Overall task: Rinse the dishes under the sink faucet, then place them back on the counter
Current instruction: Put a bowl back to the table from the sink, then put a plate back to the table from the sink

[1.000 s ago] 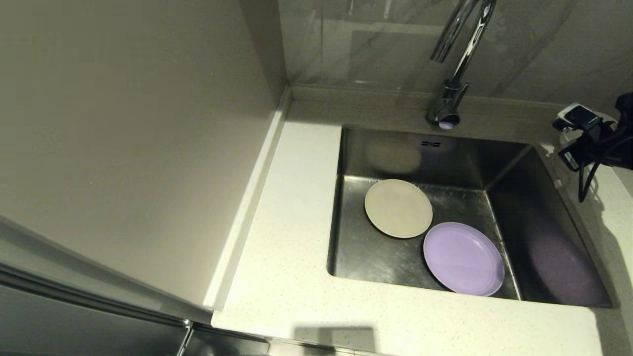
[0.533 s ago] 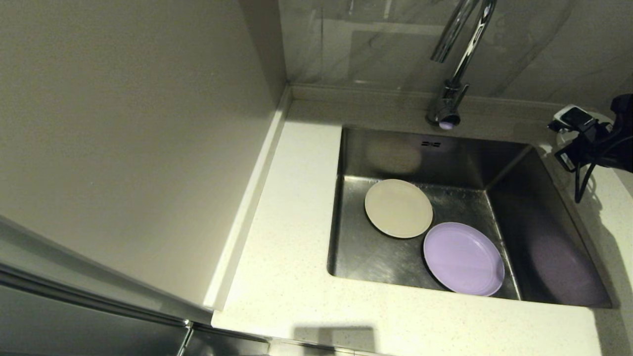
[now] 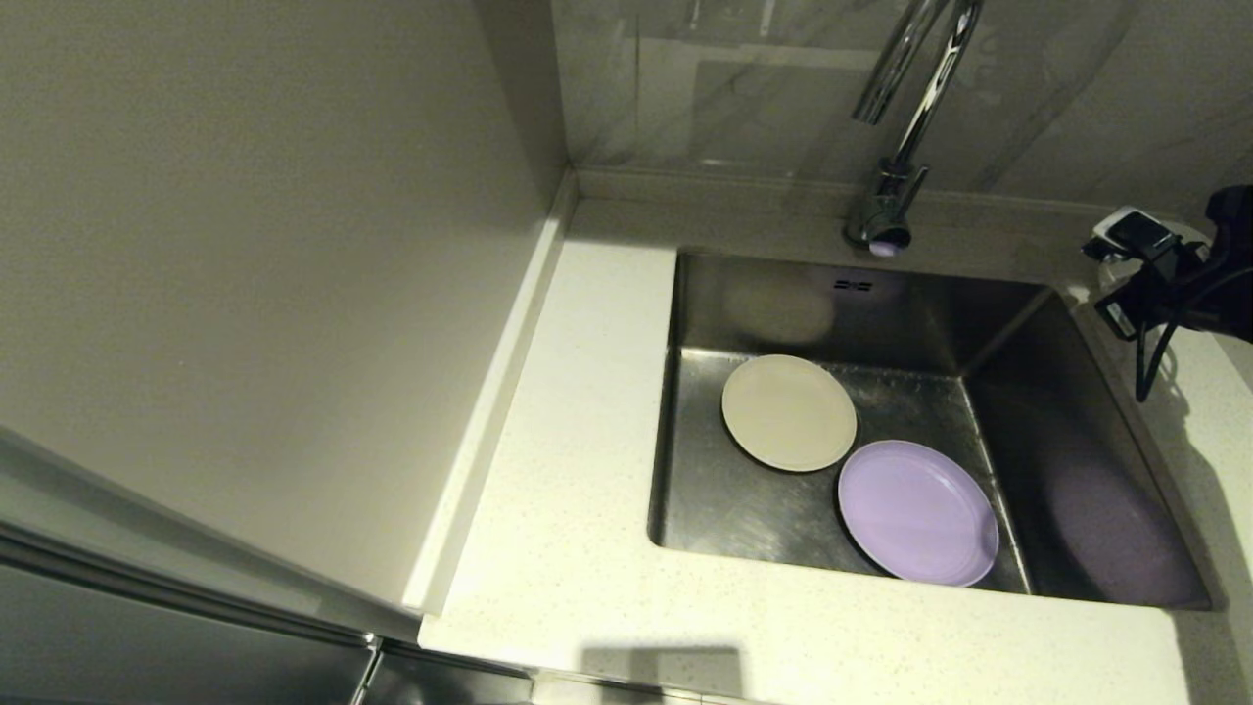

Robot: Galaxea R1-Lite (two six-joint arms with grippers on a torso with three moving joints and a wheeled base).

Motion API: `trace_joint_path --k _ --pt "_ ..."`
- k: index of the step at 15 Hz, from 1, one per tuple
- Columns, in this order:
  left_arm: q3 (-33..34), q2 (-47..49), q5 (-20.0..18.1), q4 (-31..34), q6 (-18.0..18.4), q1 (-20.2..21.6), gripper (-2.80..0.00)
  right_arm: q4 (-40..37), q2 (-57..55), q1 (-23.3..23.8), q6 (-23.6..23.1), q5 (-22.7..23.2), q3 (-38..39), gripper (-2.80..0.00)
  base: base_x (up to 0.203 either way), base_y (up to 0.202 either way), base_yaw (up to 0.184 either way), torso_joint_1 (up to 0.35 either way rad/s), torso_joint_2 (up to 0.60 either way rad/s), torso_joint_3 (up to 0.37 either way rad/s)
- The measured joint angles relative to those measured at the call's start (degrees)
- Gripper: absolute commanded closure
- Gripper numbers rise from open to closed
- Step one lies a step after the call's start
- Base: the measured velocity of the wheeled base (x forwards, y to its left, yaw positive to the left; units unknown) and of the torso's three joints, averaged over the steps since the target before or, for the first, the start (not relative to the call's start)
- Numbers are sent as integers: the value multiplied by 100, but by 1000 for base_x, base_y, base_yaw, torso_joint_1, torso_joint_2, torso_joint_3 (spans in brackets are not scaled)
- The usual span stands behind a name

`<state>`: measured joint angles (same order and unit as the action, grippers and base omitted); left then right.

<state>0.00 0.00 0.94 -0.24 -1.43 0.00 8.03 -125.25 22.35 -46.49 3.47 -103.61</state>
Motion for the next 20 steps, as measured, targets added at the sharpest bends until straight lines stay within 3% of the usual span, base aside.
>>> trace_joint_path --k 9,14,17,20 --pt "0 0 0 0 -5 0 0 3 186 -41 306 8 -9 -280 0 0 0 0 0 0" --pt "0 0 0 2 -2 -2 0 -26 947 -46 690 112 212 -280 0 0 0 0 0 0" --pt "0 0 0 1 1 -2 0 -26 1686 -39 1004 459 726 -280 0 0 0 0 0 0" --pt "0 0 0 0 0 0 0 -42 2598 -39 1382 1001 2089 -280 0 0 0 0 0 0"
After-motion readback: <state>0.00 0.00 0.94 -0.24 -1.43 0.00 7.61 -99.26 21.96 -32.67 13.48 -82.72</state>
